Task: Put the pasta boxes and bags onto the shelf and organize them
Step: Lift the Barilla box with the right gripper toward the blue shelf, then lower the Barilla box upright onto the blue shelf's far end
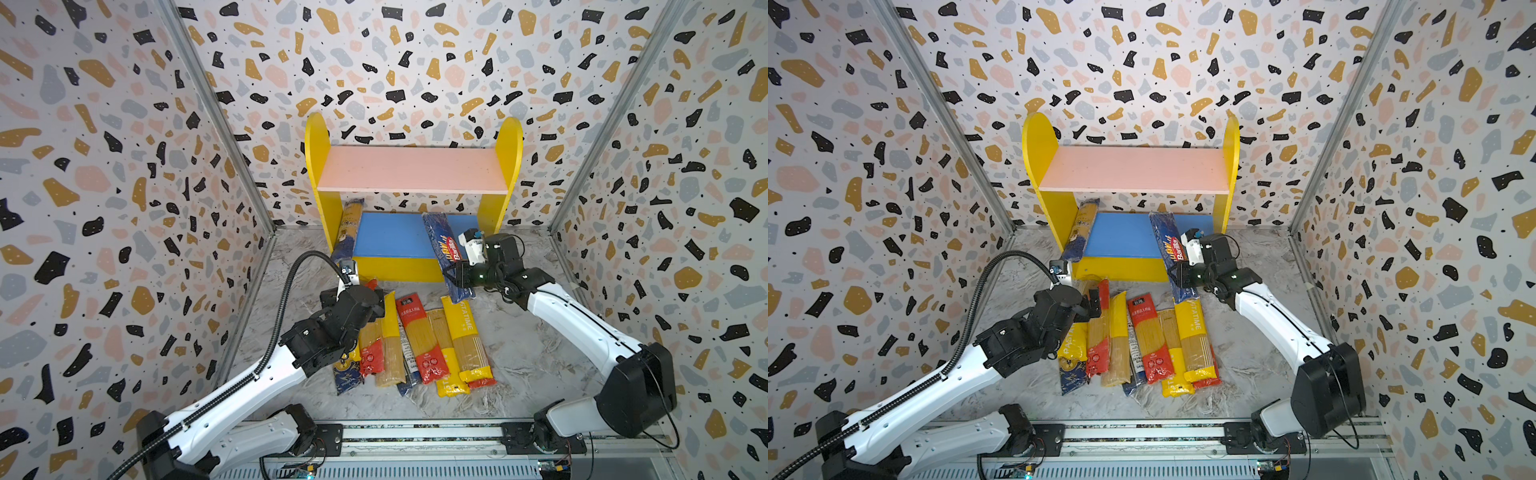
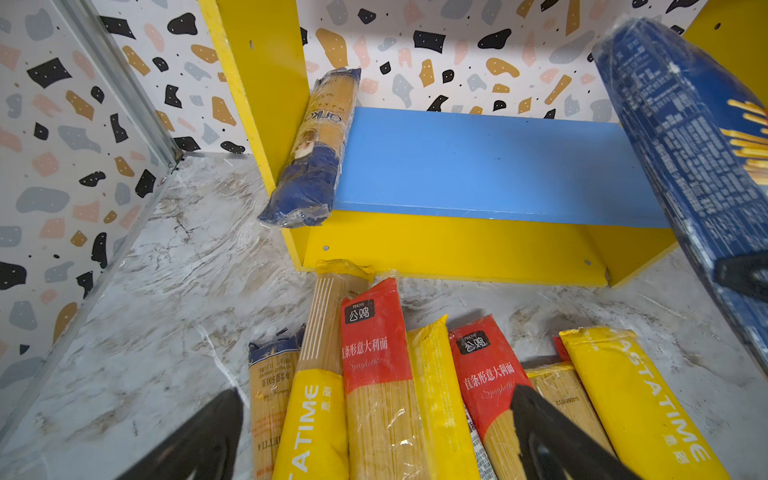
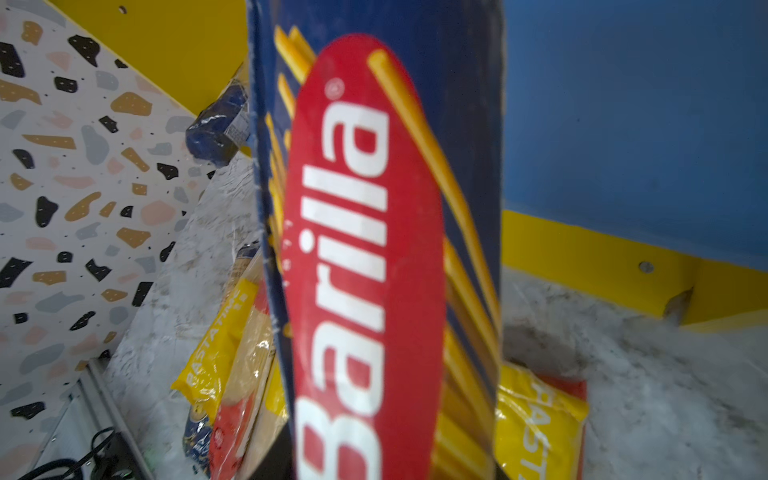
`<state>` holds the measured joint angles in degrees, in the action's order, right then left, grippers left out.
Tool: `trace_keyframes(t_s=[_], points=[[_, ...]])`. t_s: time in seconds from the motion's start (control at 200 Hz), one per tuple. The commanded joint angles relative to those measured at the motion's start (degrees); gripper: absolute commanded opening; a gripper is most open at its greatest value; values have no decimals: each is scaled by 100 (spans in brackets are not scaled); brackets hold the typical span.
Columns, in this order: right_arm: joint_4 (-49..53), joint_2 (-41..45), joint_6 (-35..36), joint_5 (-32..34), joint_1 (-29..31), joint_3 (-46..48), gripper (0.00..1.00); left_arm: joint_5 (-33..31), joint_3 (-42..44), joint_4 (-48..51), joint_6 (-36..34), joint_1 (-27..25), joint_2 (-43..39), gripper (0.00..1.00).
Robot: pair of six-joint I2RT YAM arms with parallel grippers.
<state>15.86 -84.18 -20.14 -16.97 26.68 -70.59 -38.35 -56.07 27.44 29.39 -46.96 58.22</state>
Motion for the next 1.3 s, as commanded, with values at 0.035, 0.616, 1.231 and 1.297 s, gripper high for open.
trace_keyframes(t_s=[0.035,0.616,1.231,1.297], points=[[-557,-320,301,719,13,-730,28,-5,-297,-284,-342,46,31,99],[-945,-1360,618,2184,13,-1620,28,301,-106,-656,-695,392,23,99],[-924,-2241,757,3152,-83,-2522,29,415,114,-753,-996,853,-80,100],[-902,-2260,781,3163,-135,-2579,29,440,114,-738,-996,872,-94,100]])
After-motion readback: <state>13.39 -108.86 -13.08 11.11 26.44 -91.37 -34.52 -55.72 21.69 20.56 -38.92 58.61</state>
